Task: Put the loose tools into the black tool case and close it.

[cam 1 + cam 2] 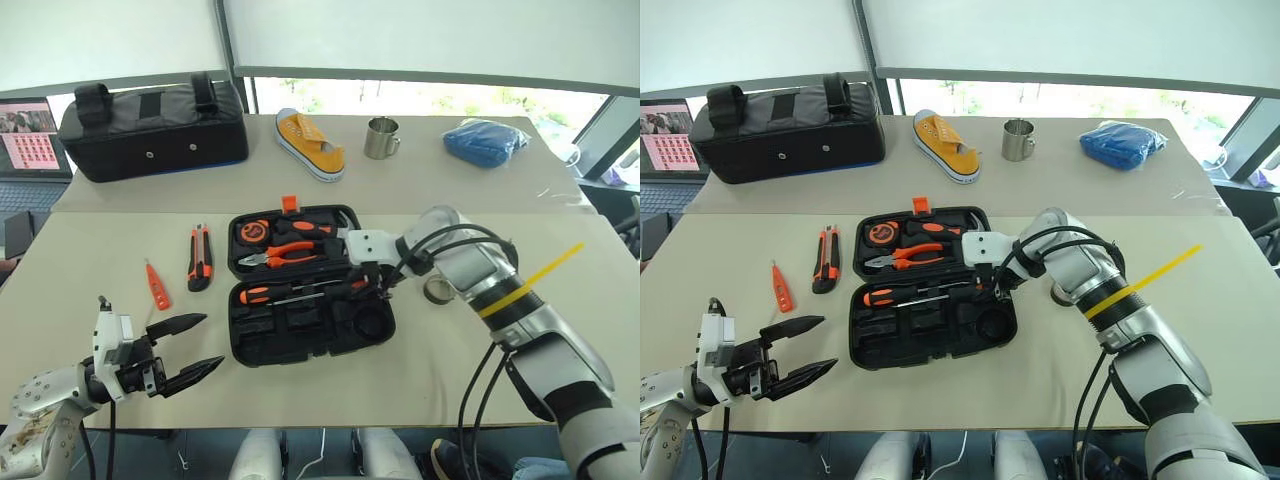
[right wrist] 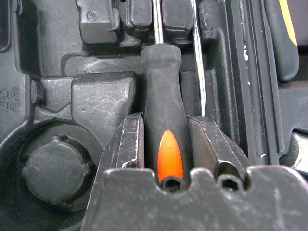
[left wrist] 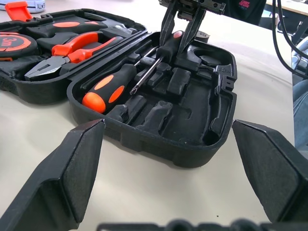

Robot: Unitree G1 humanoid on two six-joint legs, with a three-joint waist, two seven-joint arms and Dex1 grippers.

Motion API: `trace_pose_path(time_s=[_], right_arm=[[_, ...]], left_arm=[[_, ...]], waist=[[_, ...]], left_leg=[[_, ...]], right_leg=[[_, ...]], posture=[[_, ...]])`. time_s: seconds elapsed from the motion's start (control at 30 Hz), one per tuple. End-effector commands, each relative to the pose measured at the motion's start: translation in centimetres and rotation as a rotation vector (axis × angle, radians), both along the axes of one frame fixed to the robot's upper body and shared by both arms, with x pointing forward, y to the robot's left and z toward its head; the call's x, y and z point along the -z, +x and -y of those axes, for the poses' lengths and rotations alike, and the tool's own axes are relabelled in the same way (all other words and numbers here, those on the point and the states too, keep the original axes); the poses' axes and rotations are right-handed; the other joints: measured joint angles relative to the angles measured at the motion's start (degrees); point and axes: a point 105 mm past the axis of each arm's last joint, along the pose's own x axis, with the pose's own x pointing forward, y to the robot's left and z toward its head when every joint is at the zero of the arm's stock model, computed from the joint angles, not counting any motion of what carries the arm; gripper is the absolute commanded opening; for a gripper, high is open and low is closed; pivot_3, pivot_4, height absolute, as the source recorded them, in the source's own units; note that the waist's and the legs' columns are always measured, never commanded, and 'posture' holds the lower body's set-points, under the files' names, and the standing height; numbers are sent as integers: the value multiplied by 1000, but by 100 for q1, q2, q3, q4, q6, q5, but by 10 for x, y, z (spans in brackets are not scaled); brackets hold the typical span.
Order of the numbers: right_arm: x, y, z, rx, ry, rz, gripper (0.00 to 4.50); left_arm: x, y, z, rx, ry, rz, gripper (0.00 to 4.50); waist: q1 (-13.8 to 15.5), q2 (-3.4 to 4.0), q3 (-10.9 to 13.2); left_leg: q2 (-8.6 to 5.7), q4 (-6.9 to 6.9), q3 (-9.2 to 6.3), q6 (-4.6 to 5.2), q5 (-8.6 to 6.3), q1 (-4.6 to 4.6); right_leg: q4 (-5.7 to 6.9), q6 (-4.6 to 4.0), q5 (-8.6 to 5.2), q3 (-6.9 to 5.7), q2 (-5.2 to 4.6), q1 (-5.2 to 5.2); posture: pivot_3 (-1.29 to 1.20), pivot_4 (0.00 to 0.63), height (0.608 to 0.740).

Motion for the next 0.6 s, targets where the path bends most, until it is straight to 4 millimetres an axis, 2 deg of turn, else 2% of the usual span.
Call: trace_pose_path(time_s=[0.03,0.07,0.17,0.23,0.3,0.4,0.57,0.6], right_arm=[[-31,-16,-12,-151,91,-6,2598],[-42,-21,-13,-183,105,-17,2918],[-71,-24,-17,-211,178,-5,2918],[-79,-30,-18,-256,227,-12,2918],[-79,-31,-19,-259,285,-20,2918],[-62,-28,-20,-250,413,1,2244],[-38,-25,-19,-195,519,4,627],[-31,-24,-18,-176,533,3,176]], left_arm=[[-5,0,-1,0,14,36,4500],[-5,0,-1,-1,15,34,4500],[-4,-1,-2,-2,17,29,4500],[-4,0,-3,-4,16,29,4500],[-4,1,-2,-4,15,30,4500],[-4,3,0,0,13,33,4500],[-5,3,1,4,13,32,4500],[-5,3,0,3,14,31,4500]], waist=[[0,0,0],[1,0,0],[-16,1,3],[-15,0,2],[-7,-5,-1],[13,-21,-10],[7,-25,-9],[5,-25,-9]], left_leg=[[0,-1,0,0,0,0],[0,-2,0,0,0,-2],[1,-4,-1,1,-1,-4],[5,-3,-3,1,-1,1],[6,-4,-3,1,-1,4],[4,-3,-2,1,-1,6],[0,-2,3,0,0,2],[1,-3,4,0,0,1]], right_leg=[[0,0,0,0,0,0],[0,0,0,0,0,-2],[-3,0,0,0,0,-6],[0,-3,2,0,1,-4],[-1,-3,2,-2,2,1],[-4,-3,2,-4,0,6],[-2,-2,2,-5,-5,3],[-2,-2,2,-5,-4,1]], posture=[[0,150,740],[0,150,740],[0,150,740],[0,150,740],[0,150,740],[0,150,740],[0,150,740],[0,150,740]])
